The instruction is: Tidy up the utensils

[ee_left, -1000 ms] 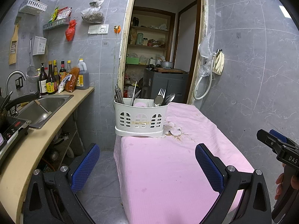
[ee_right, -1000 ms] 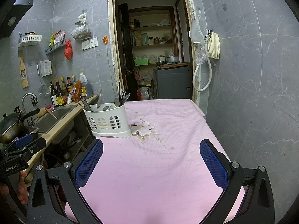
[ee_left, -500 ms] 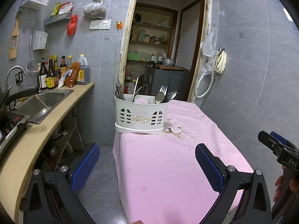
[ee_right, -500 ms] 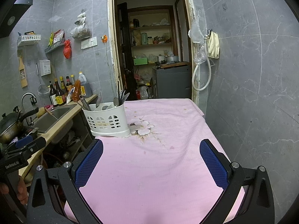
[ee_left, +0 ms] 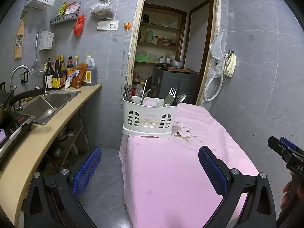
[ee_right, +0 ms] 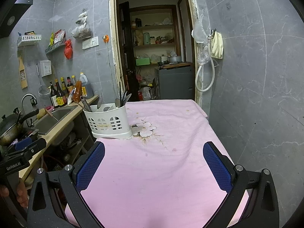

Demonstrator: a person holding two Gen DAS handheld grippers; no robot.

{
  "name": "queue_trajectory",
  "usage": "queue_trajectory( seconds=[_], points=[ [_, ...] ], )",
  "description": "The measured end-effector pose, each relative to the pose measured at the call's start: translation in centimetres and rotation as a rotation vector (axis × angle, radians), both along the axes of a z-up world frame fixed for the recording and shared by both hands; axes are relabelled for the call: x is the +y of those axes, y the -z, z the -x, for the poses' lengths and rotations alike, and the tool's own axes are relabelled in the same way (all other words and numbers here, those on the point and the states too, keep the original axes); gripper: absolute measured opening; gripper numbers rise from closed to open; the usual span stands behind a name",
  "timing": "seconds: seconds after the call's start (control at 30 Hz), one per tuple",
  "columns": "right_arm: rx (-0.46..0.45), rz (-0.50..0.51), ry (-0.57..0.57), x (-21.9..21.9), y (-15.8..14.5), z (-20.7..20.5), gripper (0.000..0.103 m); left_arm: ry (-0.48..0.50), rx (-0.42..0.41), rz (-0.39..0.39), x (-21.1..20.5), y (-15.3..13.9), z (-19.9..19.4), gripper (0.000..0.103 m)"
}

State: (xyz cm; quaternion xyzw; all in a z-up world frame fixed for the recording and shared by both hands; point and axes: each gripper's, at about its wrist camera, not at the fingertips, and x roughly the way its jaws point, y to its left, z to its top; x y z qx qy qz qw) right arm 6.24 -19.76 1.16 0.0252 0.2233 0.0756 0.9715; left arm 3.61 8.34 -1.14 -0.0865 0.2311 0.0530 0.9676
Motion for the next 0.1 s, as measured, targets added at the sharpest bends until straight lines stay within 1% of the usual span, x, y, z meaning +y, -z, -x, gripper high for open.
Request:
queue_trajectory(
  seconds=[0.1],
  points=[
    [0.004, 0.0, -0.002, -0.07, 0.34, 0.07, 0.102, 0.001, 0.002, -0.003, -0.09, -0.01, -0.12, 0.103]
  ],
)
